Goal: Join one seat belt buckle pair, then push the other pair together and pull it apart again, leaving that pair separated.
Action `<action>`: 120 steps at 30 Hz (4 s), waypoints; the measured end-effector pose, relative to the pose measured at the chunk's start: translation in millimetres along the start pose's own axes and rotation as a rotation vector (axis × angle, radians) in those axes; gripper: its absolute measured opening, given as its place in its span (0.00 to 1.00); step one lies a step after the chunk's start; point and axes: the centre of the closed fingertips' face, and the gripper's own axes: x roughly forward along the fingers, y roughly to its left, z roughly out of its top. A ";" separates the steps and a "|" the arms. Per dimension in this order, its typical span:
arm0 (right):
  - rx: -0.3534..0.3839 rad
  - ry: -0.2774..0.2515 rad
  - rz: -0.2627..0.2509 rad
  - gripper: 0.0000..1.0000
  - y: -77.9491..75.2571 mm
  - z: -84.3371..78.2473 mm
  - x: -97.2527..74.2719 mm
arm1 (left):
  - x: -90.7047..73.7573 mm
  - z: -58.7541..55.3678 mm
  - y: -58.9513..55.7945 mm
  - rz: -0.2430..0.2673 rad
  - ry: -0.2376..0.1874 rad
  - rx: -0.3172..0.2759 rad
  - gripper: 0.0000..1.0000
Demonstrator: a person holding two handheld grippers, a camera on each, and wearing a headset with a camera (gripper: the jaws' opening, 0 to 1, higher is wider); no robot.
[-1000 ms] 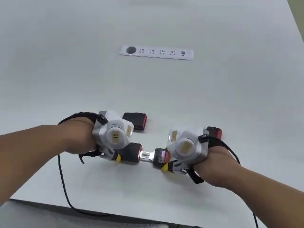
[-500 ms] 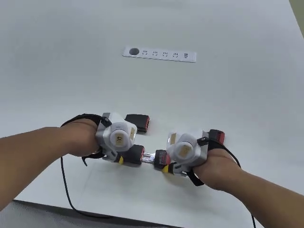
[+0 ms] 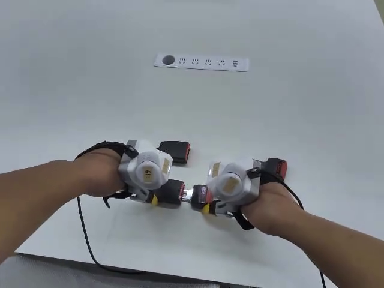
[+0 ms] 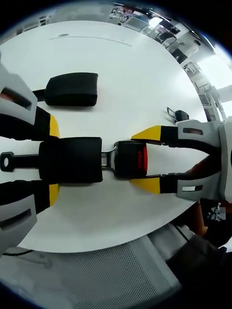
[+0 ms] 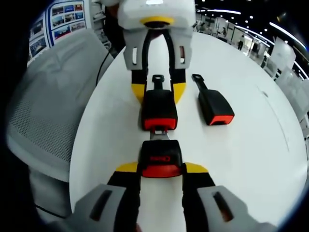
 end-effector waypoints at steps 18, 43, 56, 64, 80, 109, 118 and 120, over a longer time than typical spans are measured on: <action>0.000 0.007 0.001 0.31 -2.1 9.8 6.4 | 2.1 0.5 0.7 -0.004 0.035 0.014 0.31; -0.046 -0.010 0.018 0.33 -1.9 5.5 2.3 | 1.2 1.7 2.3 0.006 -0.021 -0.059 0.30; -0.045 -0.016 0.036 0.34 -3.1 5.9 2.8 | 0.8 2.0 2.2 0.010 -0.005 -0.078 0.32; -0.051 -0.013 0.004 0.34 -5.3 7.6 0.4 | -1.1 -0.3 2.9 0.030 0.027 -0.122 0.33; -0.028 -0.089 -0.041 0.31 -17.3 21.9 -39.4 | -44.7 25.3 42.3 0.144 -0.059 -0.112 0.33; 0.065 0.135 -0.148 0.35 -103.8 -120.7 -95.9 | -15.7 -5.8 99.6 0.107 -0.006 -0.112 0.36; 0.060 0.126 -0.093 0.34 -105.3 -129.1 -90.3 | -11.7 -4.8 102.1 0.091 -0.009 -0.101 0.32; 0.057 0.120 -0.066 0.33 -103.1 -127.8 -91.7 | -11.5 -5.0 102.3 0.089 -0.008 -0.101 0.31</action>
